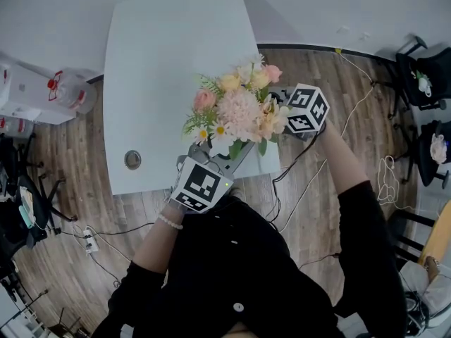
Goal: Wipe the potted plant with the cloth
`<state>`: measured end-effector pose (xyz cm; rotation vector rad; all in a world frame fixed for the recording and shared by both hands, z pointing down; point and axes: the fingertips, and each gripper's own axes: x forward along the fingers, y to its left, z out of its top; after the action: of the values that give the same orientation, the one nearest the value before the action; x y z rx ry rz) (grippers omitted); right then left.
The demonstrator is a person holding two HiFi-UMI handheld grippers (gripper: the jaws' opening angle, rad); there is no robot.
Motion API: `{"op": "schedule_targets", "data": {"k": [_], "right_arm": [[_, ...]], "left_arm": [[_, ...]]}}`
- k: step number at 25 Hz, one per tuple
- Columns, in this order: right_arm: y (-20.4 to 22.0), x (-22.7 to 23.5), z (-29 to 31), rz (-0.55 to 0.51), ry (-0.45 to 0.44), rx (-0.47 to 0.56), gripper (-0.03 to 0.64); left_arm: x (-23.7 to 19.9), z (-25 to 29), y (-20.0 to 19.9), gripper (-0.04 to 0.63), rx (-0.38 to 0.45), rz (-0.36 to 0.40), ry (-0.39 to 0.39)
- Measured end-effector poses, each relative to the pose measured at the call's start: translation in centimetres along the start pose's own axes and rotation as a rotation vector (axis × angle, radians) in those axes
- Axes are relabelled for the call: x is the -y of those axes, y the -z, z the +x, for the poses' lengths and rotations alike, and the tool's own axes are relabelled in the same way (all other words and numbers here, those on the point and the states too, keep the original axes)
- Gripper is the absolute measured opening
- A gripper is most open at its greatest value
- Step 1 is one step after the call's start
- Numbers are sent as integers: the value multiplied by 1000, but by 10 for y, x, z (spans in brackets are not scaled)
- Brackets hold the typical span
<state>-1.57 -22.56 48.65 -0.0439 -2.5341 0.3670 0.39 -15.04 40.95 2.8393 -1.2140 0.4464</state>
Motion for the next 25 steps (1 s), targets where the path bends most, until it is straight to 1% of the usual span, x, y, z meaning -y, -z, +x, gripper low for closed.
{"op": "schedule_targets", "data": {"k": [3,7,13,25], "right_arm": [[8,7,4,36,32,8,81],[25,13,8,111,62,2,80],[53,18,15,174,109,-29,81],[93,18,17,350,238,-14,81]], "left_arm": [[1,0,3,209,-3,-11,0],[0,-1,6,209,-8,-19,-2],[-1,1,-4,209,10,6,9],[-2,0,-4,209,12,6,17]]}}
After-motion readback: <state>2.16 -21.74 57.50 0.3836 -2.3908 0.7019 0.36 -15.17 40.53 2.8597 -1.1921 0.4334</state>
